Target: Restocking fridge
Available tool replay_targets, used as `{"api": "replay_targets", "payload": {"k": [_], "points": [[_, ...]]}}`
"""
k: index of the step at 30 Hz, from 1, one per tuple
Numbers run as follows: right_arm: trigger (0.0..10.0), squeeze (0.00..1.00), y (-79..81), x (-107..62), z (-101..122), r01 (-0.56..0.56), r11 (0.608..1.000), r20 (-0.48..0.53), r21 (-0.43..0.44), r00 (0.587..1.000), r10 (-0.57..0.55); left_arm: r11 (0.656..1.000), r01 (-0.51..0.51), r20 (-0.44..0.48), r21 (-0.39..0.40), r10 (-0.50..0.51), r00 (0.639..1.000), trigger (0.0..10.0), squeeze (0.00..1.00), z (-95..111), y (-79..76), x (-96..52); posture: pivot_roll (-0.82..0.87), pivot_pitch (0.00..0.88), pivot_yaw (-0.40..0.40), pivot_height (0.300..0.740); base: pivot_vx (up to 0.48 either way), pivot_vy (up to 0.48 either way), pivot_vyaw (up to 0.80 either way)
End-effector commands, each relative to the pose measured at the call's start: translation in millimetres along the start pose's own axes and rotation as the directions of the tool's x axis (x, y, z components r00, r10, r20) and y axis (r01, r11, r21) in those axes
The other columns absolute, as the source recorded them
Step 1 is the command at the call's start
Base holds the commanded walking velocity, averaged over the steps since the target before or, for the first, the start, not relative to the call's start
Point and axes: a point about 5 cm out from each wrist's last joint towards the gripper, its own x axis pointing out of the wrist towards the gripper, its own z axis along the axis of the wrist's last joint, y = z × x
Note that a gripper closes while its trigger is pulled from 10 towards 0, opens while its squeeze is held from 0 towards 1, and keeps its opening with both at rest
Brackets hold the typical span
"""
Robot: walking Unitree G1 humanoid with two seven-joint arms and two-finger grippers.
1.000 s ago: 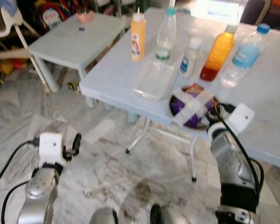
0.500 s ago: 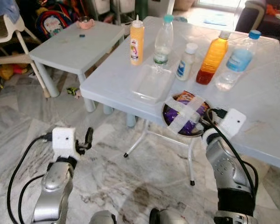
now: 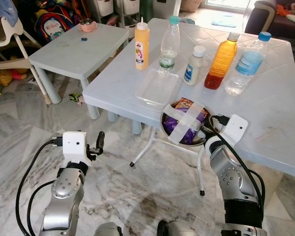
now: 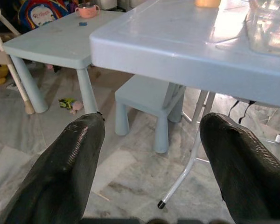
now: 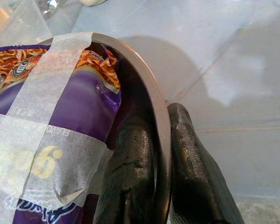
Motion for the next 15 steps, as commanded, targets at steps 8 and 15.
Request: {"api": "replay_targets", "payload": {"k": [8, 15], "points": [[10.0, 0.00, -13.6, -4.3, -32.2, 0.064, 0.997, -0.166, -0.042, 0.984, -0.070, 1.000, -0.007, -0.021, 0.012, 0.007, 1.000, 10.0, 0.00, -3.3, -0.6, 1.4, 0.08, 0.034, 0.025, 0.740, -0.299, 0.000, 0.00], [10.0, 0.00, -8.7, -5.6, -33.7, 0.015, 0.998, -0.161, -0.064, 0.987, -0.025, 1.000, 0.001, -0.025, 0.021, -0.001, 1.000, 10.0, 0.00, -4.2, -1.9, 2.4, 0.08, 0.038, 0.029, 0.740, -0.303, 0.000, 0.00]]}}
